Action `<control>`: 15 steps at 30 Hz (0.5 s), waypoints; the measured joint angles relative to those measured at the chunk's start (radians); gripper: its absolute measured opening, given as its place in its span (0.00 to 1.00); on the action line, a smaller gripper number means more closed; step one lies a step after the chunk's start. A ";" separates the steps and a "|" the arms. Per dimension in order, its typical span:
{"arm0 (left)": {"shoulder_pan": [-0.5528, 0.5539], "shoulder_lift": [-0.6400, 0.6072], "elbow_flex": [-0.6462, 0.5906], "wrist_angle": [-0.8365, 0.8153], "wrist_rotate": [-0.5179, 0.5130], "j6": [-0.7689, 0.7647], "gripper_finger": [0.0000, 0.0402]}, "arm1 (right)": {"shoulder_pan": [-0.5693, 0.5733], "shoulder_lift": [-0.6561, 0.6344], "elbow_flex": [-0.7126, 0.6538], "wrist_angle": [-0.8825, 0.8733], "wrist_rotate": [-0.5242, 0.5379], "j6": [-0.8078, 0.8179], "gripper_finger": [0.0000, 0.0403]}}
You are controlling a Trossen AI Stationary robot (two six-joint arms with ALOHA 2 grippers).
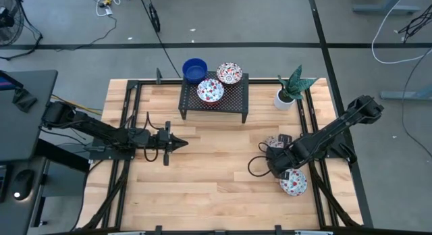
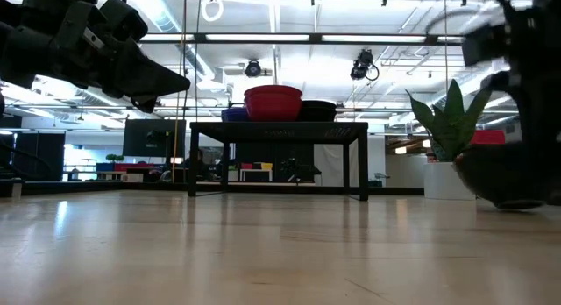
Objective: Pick & Place Mini bowls
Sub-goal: Stack the orange bowl on top of the other orange bowls on the shelf
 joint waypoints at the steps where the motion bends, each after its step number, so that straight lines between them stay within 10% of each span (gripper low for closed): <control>1: 0.000 0.000 0.000 0.000 0.000 0.000 0.03 | 0.000 0.001 0.026 -0.007 0.004 -0.017 0.01; 15: 0.000 0.000 0.000 0.001 0.000 0.000 0.03 | -0.082 0.001 0.360 -0.071 0.260 -0.511 0.00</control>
